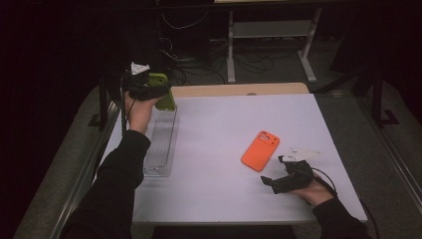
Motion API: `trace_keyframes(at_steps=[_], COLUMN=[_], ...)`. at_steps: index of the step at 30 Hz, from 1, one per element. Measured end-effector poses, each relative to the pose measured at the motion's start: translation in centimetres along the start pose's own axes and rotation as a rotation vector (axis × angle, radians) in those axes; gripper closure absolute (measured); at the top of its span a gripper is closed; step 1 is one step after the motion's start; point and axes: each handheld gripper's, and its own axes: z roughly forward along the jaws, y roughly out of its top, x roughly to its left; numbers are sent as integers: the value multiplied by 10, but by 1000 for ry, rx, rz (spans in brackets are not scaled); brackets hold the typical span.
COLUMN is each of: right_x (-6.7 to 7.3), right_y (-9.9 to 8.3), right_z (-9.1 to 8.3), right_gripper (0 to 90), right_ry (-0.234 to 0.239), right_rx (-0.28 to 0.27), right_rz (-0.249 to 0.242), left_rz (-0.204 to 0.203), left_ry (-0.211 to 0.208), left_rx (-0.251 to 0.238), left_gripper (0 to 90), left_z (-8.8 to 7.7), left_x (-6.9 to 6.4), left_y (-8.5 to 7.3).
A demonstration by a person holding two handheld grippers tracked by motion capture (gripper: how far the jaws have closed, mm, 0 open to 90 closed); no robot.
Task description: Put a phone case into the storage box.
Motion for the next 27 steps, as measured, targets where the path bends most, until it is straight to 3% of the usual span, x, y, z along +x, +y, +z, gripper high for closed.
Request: trace_keyframes(at_steps=[7,10,15,17,18,27], right_x=[0,0,0,0,0,0], right_y=[0,0,0,0,0,0], right_z=[-2,-2,-2,-2,-1,-2], right_gripper=[9,10,11,11,11,11], right_ry=[-4,-7,-8,-8,-8,-12], right_rx=[-7,-7,-8,-8,-8,-10], right_rz=[-2,-2,-3,-5,-4,-8], left_rz=[11,-9,2,5,-14,-9], left_ry=[48,50,68,70,67,77], left_rx=[39,40,67,70,62,74], left_gripper=[152,152,152,151,151,150], left_z=[15,19,25,27,28,35], left_x=[2,5,8,9,9,8], left_y=[-13,-19,-29,-32,-34,-43])
